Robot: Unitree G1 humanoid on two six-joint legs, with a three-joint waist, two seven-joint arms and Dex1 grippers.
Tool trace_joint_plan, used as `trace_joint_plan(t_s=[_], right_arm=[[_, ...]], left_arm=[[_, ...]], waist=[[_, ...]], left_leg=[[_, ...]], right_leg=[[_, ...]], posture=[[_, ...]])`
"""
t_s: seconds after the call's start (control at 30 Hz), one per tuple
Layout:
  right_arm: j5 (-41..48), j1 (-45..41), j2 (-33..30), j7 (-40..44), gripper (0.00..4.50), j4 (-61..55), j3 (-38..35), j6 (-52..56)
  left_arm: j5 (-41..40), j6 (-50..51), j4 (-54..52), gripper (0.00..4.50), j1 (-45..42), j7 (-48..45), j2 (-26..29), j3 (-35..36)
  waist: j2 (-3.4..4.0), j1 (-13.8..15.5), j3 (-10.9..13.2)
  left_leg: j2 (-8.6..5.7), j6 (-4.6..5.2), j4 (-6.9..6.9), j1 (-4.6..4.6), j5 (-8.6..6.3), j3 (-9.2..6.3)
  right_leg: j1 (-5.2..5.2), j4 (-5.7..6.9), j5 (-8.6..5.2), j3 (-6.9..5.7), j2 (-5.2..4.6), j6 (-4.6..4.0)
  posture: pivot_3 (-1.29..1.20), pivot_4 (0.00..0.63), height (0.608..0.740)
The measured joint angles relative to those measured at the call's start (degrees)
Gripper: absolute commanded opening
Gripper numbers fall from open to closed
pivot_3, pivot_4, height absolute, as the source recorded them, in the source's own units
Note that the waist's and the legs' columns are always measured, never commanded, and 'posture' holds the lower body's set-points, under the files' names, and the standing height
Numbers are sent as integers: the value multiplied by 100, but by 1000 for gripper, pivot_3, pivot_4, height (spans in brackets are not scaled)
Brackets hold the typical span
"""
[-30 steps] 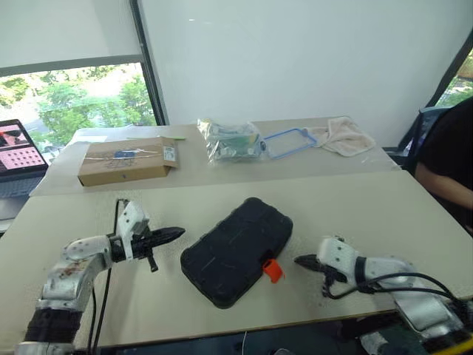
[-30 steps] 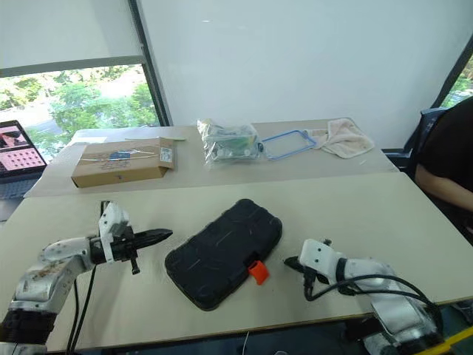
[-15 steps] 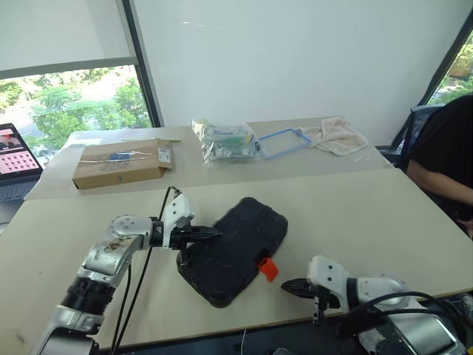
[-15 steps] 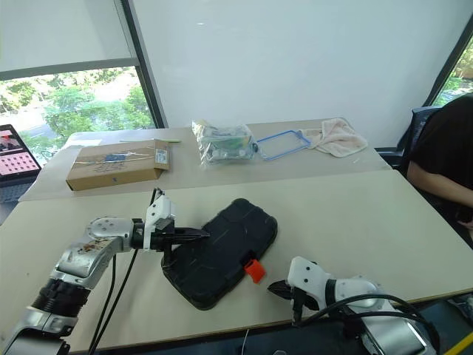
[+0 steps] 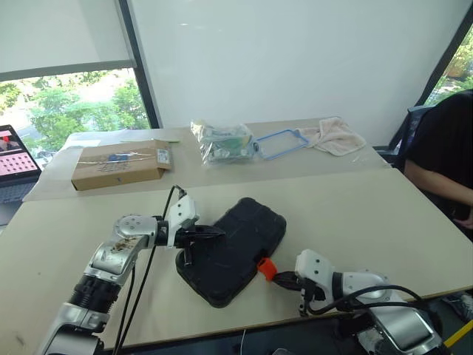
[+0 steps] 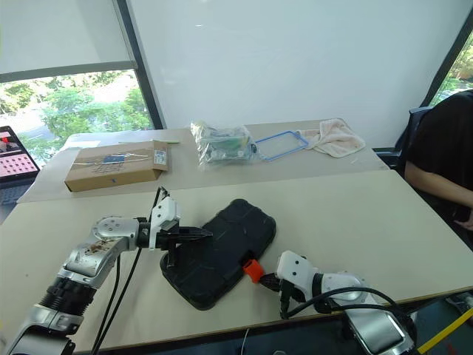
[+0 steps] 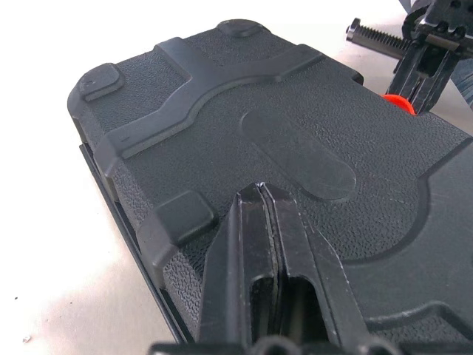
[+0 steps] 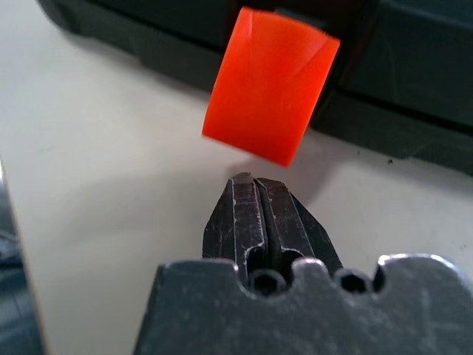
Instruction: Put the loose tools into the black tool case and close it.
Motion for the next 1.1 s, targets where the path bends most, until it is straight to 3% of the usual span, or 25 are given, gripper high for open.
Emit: trace_joint_plan(t_s=[0.73,1.1], right_arm=[[-254,-746,177,110,0,48,479,642],[138,-170,-428,393,0,-413,72,700]], left_arm=[[1,201,-142,26,26,20,4,-66],[-1,201,-186,26,31,64,-2,-89]], waist=[[2,-21,-1],[5,19,-5]], left_leg=[[-1,-1,-2,-3,1,0],[-1,-1,-11,-1,1,-1]], right_leg=[[-4,0,0,2,0,-1],[-4,-5,0,1,-1,0]], posture=[[0,150,740],[0,150,740]])
